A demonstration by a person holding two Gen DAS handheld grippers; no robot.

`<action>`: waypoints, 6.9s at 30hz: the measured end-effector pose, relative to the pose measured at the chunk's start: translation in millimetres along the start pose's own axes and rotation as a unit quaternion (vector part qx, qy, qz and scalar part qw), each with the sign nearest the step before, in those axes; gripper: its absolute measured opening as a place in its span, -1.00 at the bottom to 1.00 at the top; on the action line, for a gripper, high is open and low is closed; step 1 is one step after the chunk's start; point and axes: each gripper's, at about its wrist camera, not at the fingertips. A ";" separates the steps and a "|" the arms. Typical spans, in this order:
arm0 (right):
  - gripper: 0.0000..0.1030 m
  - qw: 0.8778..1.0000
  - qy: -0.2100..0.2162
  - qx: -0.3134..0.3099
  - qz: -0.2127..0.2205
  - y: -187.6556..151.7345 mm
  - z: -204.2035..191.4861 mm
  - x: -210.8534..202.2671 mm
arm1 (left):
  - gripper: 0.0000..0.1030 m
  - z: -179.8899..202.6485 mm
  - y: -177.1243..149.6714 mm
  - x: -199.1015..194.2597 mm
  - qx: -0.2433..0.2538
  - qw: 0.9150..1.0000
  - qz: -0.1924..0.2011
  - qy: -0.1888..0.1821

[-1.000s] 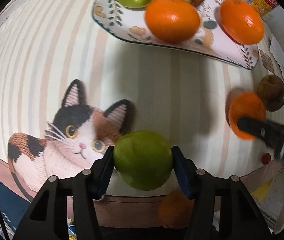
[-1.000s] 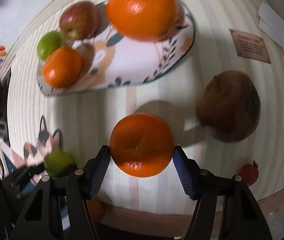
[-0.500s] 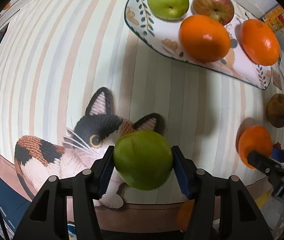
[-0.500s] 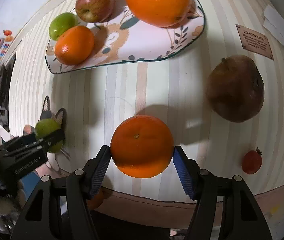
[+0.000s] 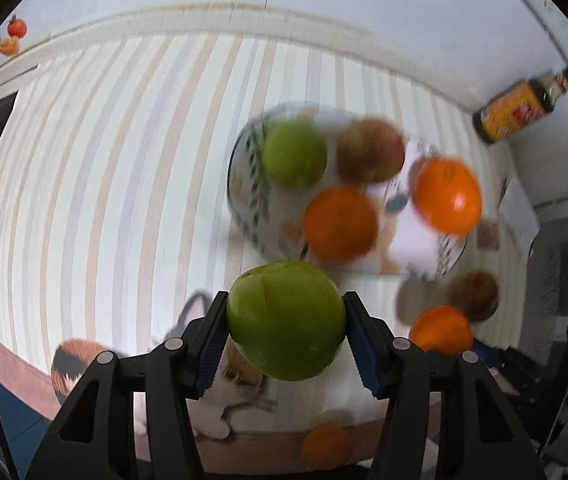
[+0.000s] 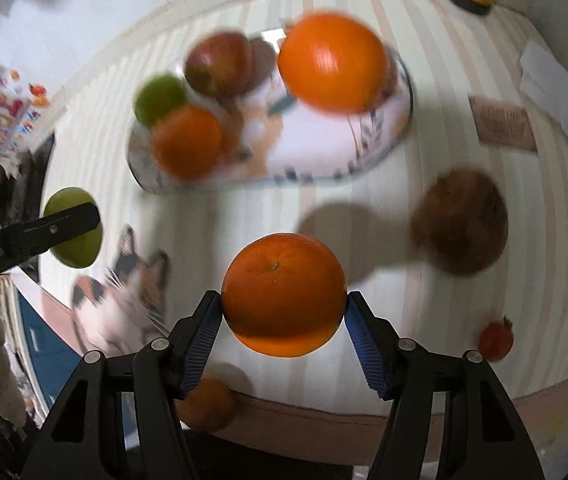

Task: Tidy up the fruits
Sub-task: 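Place the green apple on the plate with the left tool while the right tool places the tangerine, then withdraw both open tools and reach toward the small orange and brown pear, then grasp the small orange with the left tool while the right tool grasps the brown pear, then place the small orange on the plate with the left tool while the right tool places the pear, then withdraw both tools and move toward the two cherry tomatoes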

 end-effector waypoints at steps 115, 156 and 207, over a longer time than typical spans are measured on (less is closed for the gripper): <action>0.85 0.982 -0.028 0.170 0.083 4.5 144.0 -55.8 | 0.01 80.2 -126.4 112.2 0.104 0.982 -0.160 0.005; 0.32 0.998 0.038 0.045 0.022 28.0 58.5 -17.2 | 0.00 27.0 -11.6 18.8 0.031 0.999 -0.033 -0.025; 0.83 0.986 -0.062 0.002 0.156 34.1 3.6 -84.5 | 0.73 26.7 -3.9 -41.6 0.054 0.990 0.078 0.109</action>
Point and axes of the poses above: each gripper's, at about its wrist camera, not at the fingertips, and x roughly the way its jaws point, z to its right, y to its top, and after that the axes turned 9 degrees about x, right-handed
